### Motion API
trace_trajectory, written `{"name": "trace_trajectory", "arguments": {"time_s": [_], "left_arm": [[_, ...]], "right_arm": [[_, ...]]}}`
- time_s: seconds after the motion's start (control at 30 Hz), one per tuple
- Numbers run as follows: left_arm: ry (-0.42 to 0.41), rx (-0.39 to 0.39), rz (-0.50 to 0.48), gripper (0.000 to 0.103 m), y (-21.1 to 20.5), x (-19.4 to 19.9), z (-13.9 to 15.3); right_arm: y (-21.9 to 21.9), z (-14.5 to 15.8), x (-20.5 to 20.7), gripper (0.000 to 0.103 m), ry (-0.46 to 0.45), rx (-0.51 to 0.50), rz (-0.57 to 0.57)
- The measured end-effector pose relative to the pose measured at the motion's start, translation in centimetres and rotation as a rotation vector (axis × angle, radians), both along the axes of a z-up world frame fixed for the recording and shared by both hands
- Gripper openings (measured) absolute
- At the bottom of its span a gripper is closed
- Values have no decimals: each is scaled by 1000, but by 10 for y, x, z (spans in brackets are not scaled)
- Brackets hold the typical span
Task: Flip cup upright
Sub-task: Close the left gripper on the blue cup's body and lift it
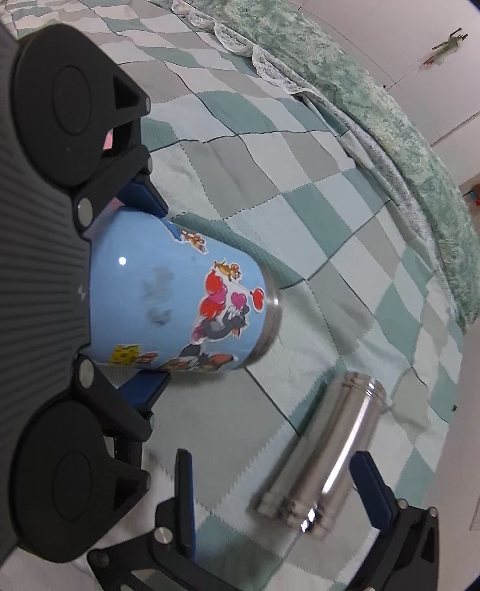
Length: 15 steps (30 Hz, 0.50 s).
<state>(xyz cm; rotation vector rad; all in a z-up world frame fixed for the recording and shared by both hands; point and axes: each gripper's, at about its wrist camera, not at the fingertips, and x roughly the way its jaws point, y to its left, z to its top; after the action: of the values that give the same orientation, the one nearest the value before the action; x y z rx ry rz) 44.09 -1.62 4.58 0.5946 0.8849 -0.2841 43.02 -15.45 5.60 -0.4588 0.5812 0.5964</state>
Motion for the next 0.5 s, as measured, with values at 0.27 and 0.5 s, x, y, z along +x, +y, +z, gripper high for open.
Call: {"name": "trace_trajectory", "arguments": {"time_s": [0.27, 0.5], "left_arm": [[-33, -62, 16, 86, -9, -61, 26], [-55, -90, 26, 86, -17, -129, 30]], "right_arm": [[-15, 20, -49, 103, 6, 9, -9], [-27, 29, -113, 103, 11, -21, 5]]}}
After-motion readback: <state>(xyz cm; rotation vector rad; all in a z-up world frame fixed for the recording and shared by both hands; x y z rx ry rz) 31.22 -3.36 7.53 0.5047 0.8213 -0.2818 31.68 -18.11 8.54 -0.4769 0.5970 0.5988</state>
